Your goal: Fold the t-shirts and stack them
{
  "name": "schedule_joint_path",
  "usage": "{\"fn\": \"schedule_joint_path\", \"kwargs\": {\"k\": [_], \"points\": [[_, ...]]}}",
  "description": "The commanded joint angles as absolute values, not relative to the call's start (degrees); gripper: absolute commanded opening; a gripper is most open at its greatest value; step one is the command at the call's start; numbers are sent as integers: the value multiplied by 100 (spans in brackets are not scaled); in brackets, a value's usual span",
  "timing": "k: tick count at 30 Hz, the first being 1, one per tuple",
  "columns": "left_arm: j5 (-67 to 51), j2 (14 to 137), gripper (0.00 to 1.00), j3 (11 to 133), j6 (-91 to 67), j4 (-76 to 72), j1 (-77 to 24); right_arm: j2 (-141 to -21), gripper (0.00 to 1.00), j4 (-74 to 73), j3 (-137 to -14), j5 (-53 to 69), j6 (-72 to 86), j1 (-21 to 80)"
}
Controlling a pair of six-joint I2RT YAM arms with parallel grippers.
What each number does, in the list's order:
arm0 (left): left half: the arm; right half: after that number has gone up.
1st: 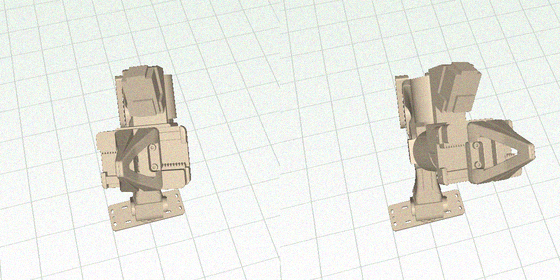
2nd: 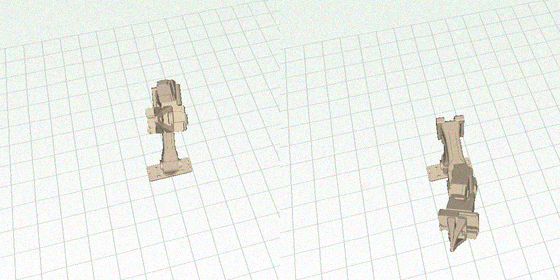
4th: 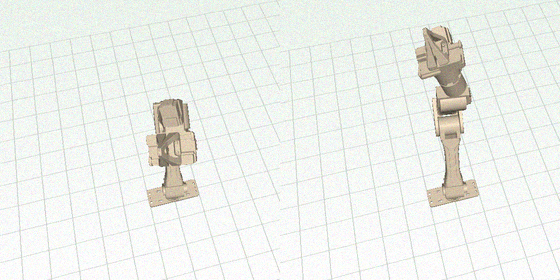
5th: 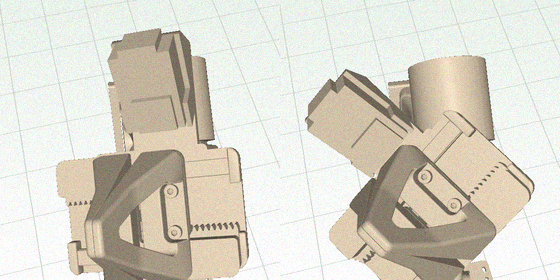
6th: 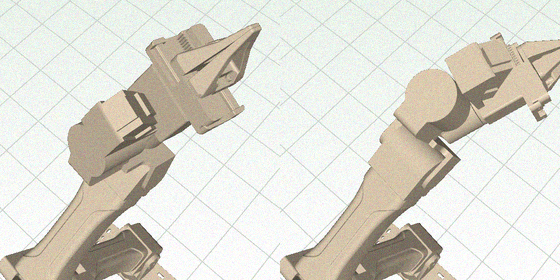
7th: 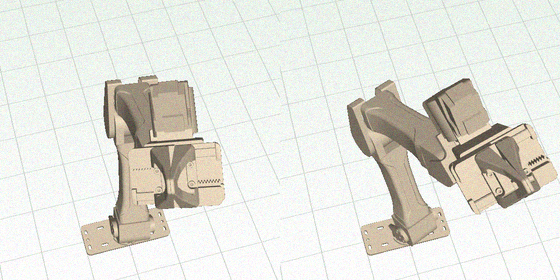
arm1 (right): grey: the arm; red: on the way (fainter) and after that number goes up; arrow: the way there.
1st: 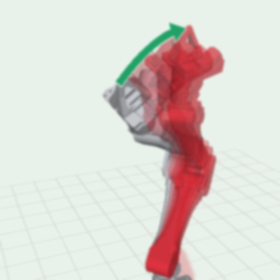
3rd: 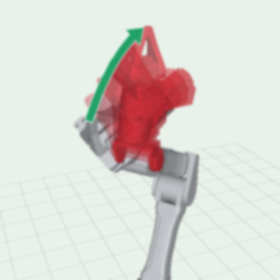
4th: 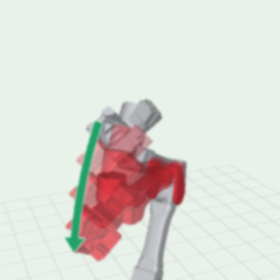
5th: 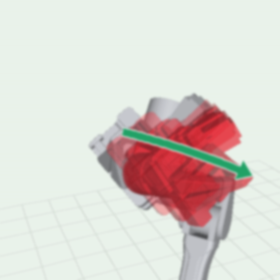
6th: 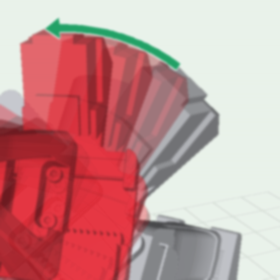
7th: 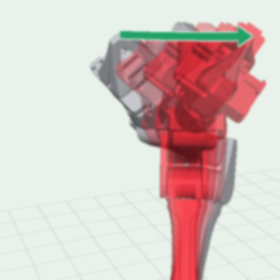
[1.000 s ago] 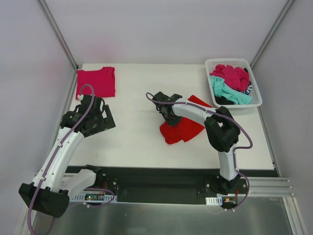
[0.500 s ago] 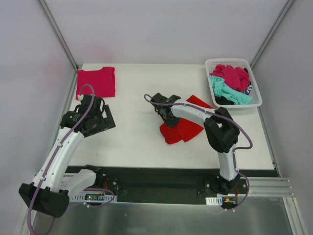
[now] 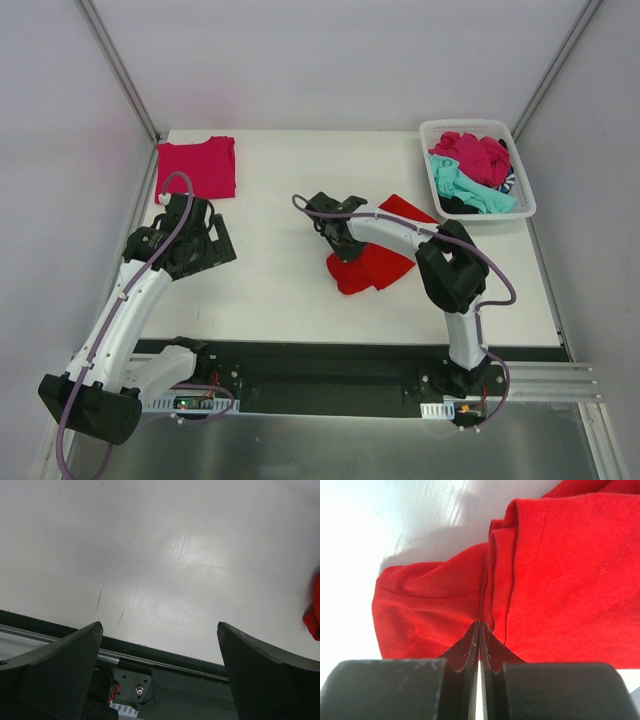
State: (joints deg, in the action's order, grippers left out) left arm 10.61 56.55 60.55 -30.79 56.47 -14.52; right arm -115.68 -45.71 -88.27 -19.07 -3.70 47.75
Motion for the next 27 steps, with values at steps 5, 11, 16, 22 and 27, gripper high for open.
{"fn": "schedule_joint_path", "kwargs": {"k": [5,11,16,22,27], "points": [[967,5625,99,6108,-3023,5757,-1415,-11250,10,-4764,-8798,-2109,-483,4641],[949,5651,99,6152,-3015,5757,-1415,-11285,12,-4746,-8798,-2039,-483,4605],[975,5634,99,6170,-2997,5757,-1424,-11347,14,-4729,-8789,-1942,-422,4614],[923,5686,99,6152,-3023,5757,-1424,-11276,15,-4781,-8833,-1898,-360,4684],[949,5660,99,6135,-3015,5748,-1415,-11294,16,-4790,-8789,-1960,-378,4693]]}}
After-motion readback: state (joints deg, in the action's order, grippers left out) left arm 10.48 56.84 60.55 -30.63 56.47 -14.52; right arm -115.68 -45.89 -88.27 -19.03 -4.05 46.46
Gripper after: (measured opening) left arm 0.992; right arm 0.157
